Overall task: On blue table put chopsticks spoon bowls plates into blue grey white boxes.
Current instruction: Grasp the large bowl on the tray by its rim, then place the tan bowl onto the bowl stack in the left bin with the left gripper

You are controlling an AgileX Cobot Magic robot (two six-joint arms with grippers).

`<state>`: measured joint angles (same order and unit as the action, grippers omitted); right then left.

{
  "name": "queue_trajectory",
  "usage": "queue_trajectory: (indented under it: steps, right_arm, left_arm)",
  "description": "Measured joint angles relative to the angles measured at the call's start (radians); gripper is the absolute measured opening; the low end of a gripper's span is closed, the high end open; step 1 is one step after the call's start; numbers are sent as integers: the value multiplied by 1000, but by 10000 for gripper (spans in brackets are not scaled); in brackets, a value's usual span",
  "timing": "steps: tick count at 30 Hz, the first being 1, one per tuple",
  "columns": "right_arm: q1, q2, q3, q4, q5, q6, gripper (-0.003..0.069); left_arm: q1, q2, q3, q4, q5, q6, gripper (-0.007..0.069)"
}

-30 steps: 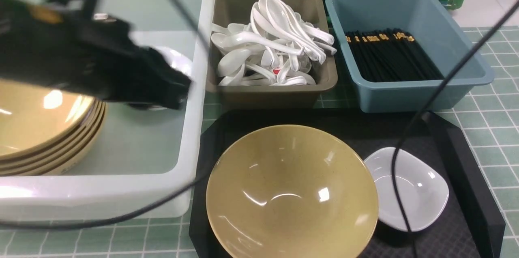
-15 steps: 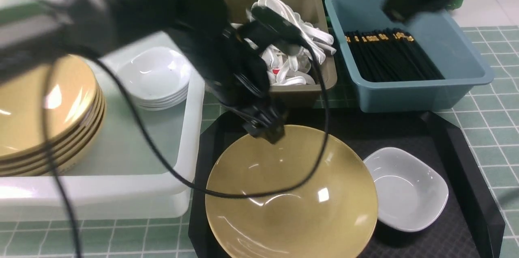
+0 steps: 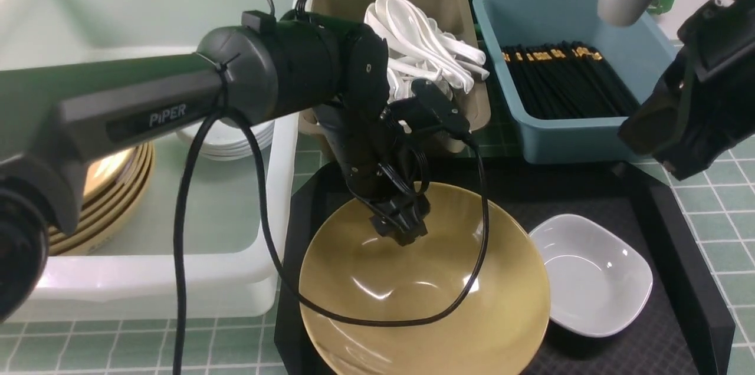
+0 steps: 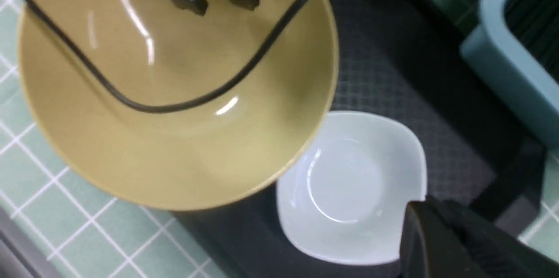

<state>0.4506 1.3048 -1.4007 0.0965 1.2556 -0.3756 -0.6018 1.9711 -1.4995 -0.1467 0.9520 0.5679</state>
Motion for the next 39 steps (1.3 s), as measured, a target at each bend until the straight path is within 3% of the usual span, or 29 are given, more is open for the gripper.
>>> queue_trajectory:
  steps: [1, 2, 3, 7, 12, 17, 21, 27, 31, 33, 36, 39]
  right_arm:
    - [0, 0, 0, 11, -3, -12, 36]
    - [0, 0, 0, 15, -4, -17, 36]
    - [4, 0, 0, 26, -10, -31, 36]
    - [66, 4, -10, 29, -23, -76, 36]
    - [129, 21, -76, 30, -25, -81, 36]
    - [231, 70, -218, 29, -31, -93, 36]
    - [347, 150, -359, 29, -31, -112, 36]
    - [447, 263, -491, 30, -59, -125, 36]
    - [504, 361, -569, 34, -72, -125, 37]
    - [510, 386, -579, 34, -54, -126, 39]
    - [510, 399, -581, 15, -30, -132, 41]
    - [511, 399, -583, -33, -8, -134, 41]
  left_arm:
    - [1, -1, -1, 5, 15, -20, 181]
    - [3, -1, -2, 5, 20, -22, 181]
    - [6, -16, -7, -15, 72, -55, 118]
    - [6, -86, -8, -30, 137, -125, 32]
    - [33, -192, -8, -15, 133, -202, 6]
    - [152, -371, -8, -41, 126, -276, 6]
    - [325, -552, 5, -133, 159, -305, 6]
    - [642, -723, 69, -143, 161, -366, 5]
    - [969, -773, 152, -149, 130, -385, 5]
    - [1074, -768, 190, -165, 111, -384, 5]
    - [1161, -742, 229, -181, 62, -383, 5]
    - [1181, -688, 241, -186, 14, -383, 6]
